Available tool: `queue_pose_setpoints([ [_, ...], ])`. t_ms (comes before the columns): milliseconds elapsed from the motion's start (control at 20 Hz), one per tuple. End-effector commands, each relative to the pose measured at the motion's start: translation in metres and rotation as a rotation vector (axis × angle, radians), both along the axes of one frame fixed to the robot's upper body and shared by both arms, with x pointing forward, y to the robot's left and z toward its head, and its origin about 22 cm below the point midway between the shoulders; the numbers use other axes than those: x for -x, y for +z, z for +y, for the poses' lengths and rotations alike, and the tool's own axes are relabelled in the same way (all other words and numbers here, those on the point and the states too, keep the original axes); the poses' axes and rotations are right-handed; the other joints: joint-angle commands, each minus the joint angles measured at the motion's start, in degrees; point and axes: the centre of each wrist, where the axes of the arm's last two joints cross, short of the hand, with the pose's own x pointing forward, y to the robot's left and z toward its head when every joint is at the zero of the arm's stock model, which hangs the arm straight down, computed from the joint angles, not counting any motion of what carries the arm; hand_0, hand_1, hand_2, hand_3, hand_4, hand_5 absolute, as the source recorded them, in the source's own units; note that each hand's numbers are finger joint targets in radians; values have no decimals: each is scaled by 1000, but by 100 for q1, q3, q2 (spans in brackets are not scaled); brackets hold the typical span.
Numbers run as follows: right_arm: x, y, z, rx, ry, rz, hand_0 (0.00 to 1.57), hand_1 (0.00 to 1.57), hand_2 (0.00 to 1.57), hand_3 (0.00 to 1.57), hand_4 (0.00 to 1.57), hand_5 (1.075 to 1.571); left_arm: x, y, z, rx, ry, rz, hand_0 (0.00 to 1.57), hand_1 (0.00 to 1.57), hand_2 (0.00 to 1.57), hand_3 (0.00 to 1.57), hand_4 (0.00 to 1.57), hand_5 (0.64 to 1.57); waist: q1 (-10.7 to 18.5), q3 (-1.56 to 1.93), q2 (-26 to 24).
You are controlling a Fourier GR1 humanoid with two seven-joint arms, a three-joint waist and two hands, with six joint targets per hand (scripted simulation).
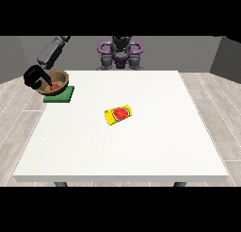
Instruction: Pick the cup and pour the ball into the bowl, then pick the bowl and place it on the pad
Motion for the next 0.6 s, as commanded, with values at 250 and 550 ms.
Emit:
queue_pose_setpoints([
  [250, -2, -11, 7, 76, 106, 102, 0, 0, 0, 0, 0, 1407, -6, -5, -15, -14, -15, -25, 0, 0, 0, 0, 1206, 1569, 145, 9, -30],
  [550, -23, 42, 12, 105, 191, 211, 0, 0, 0, 0, 200, 1375, -18, -63, -31, 21, 25, 169, 0, 0, 0, 0, 1190, 1569, -306, -6, -1165],
])
